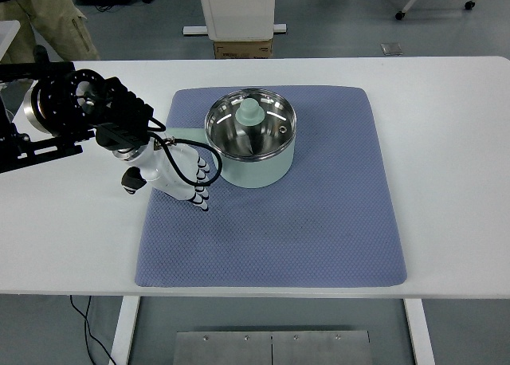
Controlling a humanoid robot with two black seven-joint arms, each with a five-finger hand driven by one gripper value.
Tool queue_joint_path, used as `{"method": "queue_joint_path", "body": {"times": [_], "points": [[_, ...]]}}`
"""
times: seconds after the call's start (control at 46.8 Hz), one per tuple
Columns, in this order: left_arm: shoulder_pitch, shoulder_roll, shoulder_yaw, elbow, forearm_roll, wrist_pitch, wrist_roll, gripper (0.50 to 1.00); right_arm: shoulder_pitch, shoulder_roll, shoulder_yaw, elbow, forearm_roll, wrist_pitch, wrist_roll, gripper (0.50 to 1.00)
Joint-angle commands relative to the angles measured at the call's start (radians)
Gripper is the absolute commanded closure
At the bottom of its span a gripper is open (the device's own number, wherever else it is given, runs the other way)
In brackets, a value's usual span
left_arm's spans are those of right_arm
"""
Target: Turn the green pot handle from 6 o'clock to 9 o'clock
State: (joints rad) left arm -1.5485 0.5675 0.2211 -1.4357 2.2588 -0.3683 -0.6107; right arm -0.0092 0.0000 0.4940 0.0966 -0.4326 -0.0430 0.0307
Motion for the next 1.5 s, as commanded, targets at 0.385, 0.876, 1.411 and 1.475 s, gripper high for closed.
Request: {"method": "queue_joint_path", "body": {"times": [0.385, 0.876, 1.411, 1.475], "points": [[0.041, -0.032, -0.045, -0.035, -0.490, 0.092, 0.000, 0.500, 0.000, 0.000, 0.000, 0.000, 0.000, 0.000, 0.000, 0.500], [0.053, -0.051, -0.120, 0.104, -1.324, 0.092, 0.000, 0.500, 0.000, 0.000, 0.000, 0.000, 0.000, 0.000, 0.000, 0.500], [0.110, -0.047, -0.111, 0.391, -1.969, 0.089, 0.000, 0.500, 0.000, 0.000, 0.000, 0.000, 0.000, 0.000, 0.000, 0.500], [0.125, -0.047, -0.111, 0.405, -1.987, 0.089, 0.000, 0.500, 0.000, 0.000, 0.000, 0.000, 0.000, 0.000, -0.002, 0.500]]}}
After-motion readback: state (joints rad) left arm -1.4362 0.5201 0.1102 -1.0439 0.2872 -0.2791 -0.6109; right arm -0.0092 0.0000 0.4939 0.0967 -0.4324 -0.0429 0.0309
